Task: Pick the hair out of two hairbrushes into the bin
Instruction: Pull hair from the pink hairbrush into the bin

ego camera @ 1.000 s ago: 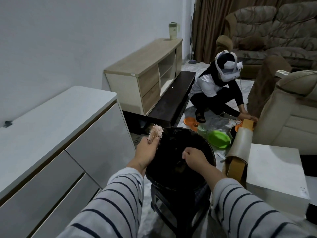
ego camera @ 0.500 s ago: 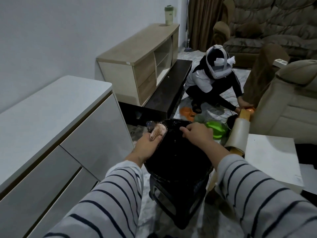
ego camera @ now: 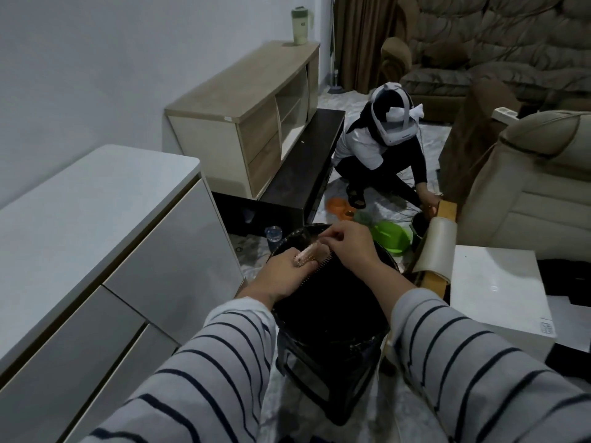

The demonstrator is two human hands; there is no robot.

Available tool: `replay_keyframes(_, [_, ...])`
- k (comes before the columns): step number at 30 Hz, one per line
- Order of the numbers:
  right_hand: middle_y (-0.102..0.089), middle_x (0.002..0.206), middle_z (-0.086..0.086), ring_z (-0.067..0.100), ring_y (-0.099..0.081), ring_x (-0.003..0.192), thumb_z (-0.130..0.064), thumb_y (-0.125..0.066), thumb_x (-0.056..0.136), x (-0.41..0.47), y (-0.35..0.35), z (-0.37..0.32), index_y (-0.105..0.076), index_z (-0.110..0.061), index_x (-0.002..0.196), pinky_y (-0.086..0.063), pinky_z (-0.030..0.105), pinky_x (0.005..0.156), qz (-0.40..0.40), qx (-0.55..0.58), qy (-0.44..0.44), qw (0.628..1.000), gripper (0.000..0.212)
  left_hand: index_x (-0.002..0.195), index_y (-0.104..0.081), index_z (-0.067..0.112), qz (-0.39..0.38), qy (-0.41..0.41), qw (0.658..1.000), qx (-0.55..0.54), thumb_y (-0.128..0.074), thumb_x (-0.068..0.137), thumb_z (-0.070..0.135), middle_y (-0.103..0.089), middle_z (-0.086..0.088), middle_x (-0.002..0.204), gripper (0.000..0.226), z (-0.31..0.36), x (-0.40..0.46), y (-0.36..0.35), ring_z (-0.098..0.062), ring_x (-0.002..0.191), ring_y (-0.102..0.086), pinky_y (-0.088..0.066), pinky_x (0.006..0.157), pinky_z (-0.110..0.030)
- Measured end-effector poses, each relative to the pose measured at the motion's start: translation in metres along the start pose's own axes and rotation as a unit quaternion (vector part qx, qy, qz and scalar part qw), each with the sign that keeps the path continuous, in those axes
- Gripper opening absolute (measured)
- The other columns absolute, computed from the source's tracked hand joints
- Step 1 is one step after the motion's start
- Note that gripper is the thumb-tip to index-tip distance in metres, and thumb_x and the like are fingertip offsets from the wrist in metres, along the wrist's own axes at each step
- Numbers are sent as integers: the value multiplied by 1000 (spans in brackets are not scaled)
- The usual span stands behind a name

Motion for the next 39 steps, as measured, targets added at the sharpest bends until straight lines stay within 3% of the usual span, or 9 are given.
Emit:
replay_keyframes(4, [-67,87,1,12,-59,74,-19,-61,89,3,7,2,-70,-14,88,-42,23,65,36,116,-73,990,11,96,-60,16,-8,7,1000,-7,-57,87,49,-64,-3,90,35,-7,0,2,-24,90,-62,-46,80,-38])
replay_keyframes(7, [-68,87,3,11,-57,62,-19,-47,96,3,6,5,-54,-19,87,-41,20,49,15,321,-184,929,12,96,-60,17,-4,19,1000,-17,-58,87,48,-66,-5,91,33,-14,0,4,-24,89,-64,-49,81,-39])
replay_keyframes(12, [-50,66,4,16,-47,56,-15,-38,100,-3,-4,0,-45,-17,81,-49,28,54,-29,445,-217,869,20,93,-58,22,-6,20,1000,-6,-52,82,63,-66,-2,88,43,-11,-1,8,-20,84,-63,-48,78,-37])
replay_keyframes(19, [-44,67,2,13,-44,60,-8,-46,92,-1,-11,6,-53,-16,75,-53,31,63,-37,336,-187,922,21,78,-49,24,59,33,997,32,-35,90,66,-64,-6,95,46,-11,-2,22,-28,95,-61,-47,84,-39])
replay_keyframes(23, [-59,77,-7,10,-57,77,-32,-58,89,-8,-16,9,-66,-19,87,-52,28,73,-81,145,-105,980,16,84,-51,24,85,37,994,55,-34,91,65,-59,-1,91,44,-14,2,28,-27,94,-58,-45,82,-38])
replay_keyframes(26, [-56,60,-7,7,-52,58,-39,-58,88,-13,-20,8,-68,-18,73,-37,10,52,-97,2,-45,994,28,88,-52,25,80,33,995,55,-35,90,66,-61,1,91,44,-12,2,28,-24,91,-58,-46,81,-37])
replay_keyframes(29, [-58,67,3,21,-58,70,-35,-55,90,-13,-18,11,-60,-16,64,-38,26,60,-54,-122,-11,991,33,89,-53,27,67,20,996,56,-39,88,65,-65,-1,96,41,-8,1,24,-26,94,-61,-48,83,-38])
replay_keyframes(34, [-63,107,9,31,-57,103,-31,-44,95,-19,-18,9,-65,-11,101,-41,39,84,-24,-358,49,932,30,84,-49,26,34,8,996,78,-39,91,63,-59,-1,88,39,1,-2,11,-26,91,-60,-43,72,-34])
replay_keyframes(39, [-63,96,8,31,-57,103,-18,-43,95,-27,-13,31,-64,-10,91,-39,41,90,-62,-396,-28,916,23,87,-51,23,32,-3,996,82,-36,91,64,-62,-2,90,44,5,0,11,-27,92,-61,-44,72,-35])
Point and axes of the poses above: each hand's wrist, its own x-axis towards the middle knuckle, its own y-axis out of the back of the hand, z = x × y, the point moved 4 cm from there along x, towards the middle knuckle
